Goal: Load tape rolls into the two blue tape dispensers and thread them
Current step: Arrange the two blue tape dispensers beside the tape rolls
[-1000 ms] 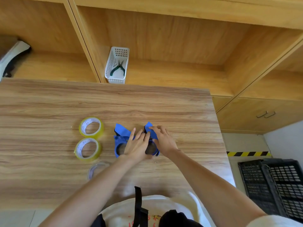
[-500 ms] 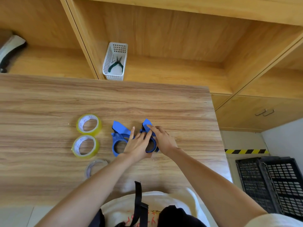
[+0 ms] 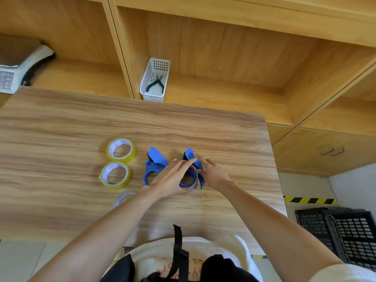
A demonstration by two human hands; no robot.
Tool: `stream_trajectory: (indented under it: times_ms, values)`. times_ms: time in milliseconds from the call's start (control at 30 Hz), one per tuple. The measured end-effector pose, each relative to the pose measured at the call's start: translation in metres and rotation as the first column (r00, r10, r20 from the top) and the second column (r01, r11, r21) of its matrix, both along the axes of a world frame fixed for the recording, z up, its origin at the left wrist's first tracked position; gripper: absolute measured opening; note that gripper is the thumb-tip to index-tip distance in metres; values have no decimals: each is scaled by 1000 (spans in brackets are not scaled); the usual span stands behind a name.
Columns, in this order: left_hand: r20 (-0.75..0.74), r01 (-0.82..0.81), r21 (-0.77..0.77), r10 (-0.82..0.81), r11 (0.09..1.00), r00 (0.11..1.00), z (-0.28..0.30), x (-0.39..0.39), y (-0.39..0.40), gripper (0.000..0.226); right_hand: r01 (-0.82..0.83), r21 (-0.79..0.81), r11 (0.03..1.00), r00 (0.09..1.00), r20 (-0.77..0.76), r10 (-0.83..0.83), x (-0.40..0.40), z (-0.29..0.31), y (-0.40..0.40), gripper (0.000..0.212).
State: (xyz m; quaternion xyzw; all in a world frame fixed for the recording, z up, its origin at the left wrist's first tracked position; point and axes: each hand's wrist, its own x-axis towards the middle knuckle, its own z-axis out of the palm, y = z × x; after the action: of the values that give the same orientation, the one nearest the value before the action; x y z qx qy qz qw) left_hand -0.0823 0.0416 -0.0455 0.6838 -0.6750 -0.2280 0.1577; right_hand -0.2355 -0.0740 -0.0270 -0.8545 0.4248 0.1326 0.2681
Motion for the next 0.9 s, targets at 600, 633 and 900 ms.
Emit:
stream_trajectory:
  times_ms: [600,633,900]
  values:
    - [-212,-126,9,125,992,969,27,-6,10,86,-67,-161,985,993,-107,50,-1,-2,19,76]
    - [-178,-150,-38,141,988,974,28,-3,16,82,-68,-173,983,992,-120,48,0,-3,19,77]
    - [137,-180,-74,188,981,972,25,65,83,75,-45,-308,950,993,-118,9,28,-21,32,83]
